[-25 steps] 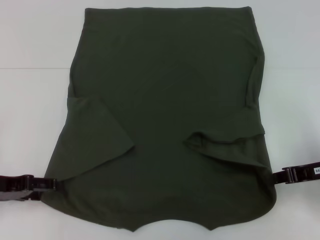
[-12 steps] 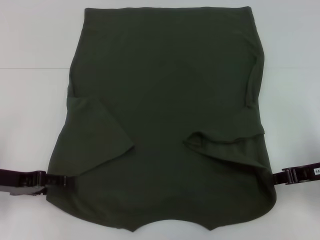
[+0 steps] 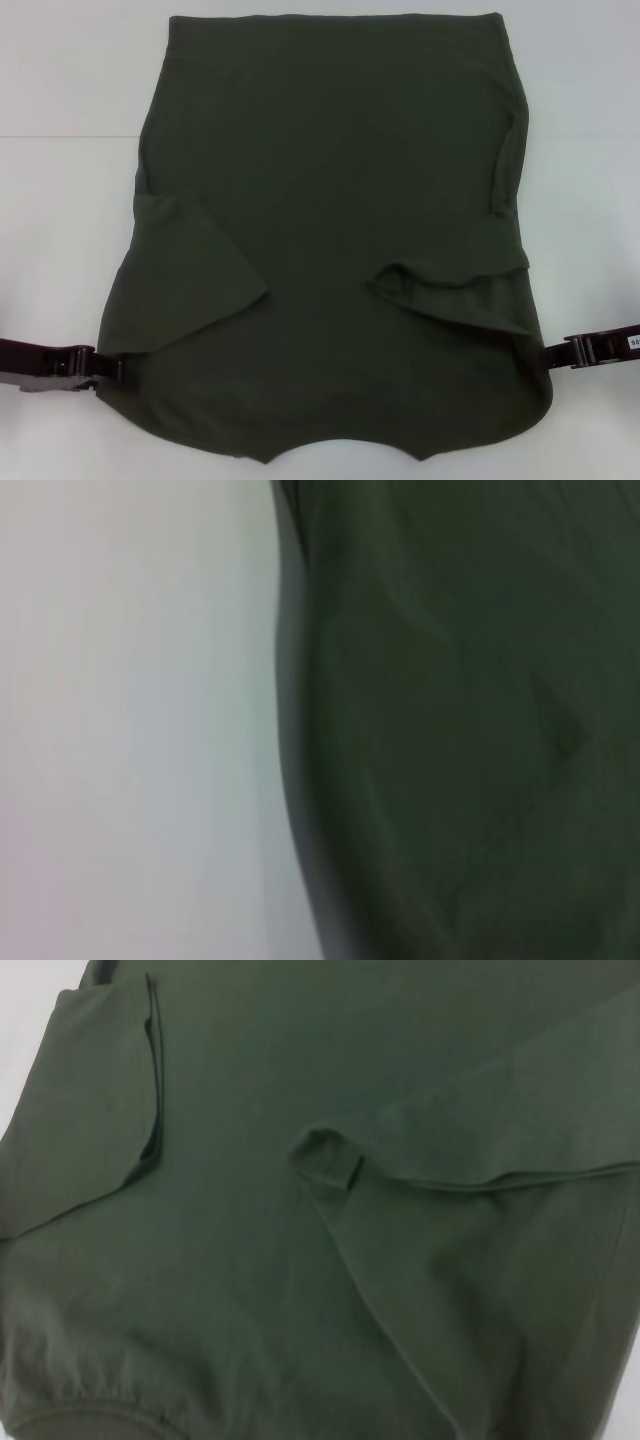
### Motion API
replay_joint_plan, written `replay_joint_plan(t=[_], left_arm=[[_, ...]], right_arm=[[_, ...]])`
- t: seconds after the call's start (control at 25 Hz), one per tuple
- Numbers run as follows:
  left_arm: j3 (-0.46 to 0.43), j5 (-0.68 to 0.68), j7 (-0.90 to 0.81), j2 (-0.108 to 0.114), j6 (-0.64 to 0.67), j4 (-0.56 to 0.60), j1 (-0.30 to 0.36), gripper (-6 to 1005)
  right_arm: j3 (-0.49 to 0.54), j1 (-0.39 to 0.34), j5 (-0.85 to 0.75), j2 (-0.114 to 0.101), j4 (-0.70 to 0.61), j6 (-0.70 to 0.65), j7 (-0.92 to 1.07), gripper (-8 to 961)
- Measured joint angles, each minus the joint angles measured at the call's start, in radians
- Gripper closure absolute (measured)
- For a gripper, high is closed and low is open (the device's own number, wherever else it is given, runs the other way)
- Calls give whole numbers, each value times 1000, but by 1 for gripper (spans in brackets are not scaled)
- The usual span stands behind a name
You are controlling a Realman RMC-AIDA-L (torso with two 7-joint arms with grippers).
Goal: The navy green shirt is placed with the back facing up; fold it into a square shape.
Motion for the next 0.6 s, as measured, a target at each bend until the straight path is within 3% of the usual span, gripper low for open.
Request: replay_joint_plan(t=[0.48, 0.6], left_arm=[[-7, -6, 18, 6, -5, -1, 4, 910], [-8, -8, 25, 7, 0, -1, 8, 925]], right_arm=[[9, 4, 0, 0, 16, 3, -1, 930], [15, 4, 0, -1, 21, 2, -15, 930]])
